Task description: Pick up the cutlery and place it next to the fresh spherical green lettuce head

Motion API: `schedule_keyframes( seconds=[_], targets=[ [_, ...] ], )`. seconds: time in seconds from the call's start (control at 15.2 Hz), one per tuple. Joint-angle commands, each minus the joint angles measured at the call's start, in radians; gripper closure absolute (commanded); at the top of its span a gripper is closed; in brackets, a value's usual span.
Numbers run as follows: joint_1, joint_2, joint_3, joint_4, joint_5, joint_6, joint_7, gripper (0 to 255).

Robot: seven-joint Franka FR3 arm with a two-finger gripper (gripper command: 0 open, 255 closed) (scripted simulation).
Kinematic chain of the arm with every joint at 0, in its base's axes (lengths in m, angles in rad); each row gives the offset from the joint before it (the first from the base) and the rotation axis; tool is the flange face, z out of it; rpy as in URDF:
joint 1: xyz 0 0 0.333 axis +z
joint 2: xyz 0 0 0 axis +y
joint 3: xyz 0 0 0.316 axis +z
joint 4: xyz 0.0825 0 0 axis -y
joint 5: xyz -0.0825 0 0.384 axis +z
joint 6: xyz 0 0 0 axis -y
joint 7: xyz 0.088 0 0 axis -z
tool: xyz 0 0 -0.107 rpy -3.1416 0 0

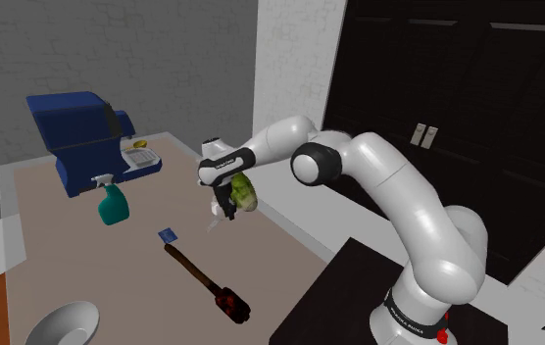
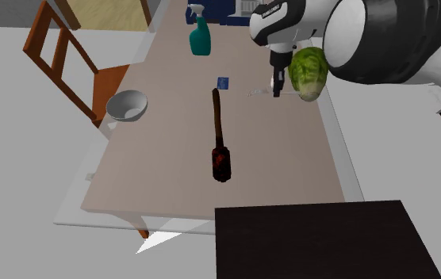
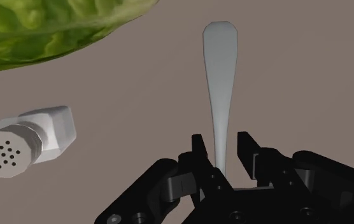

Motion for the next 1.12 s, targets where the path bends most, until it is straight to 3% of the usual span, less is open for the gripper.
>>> schedule_keyframes(
  seconds=[0.0, 0.59, 1.06],
  targets=[
    [-0.001, 0.021, -0.001, 0.012, 0.0, 0.01, 0.0, 255],
    [0.0, 0.126, -0.002, 0.077, -0.001, 0.05, 0.002, 255],
    [0.0, 0.126, -0.002, 0.077, -0.001, 0.05, 0.002, 255]
  ],
)
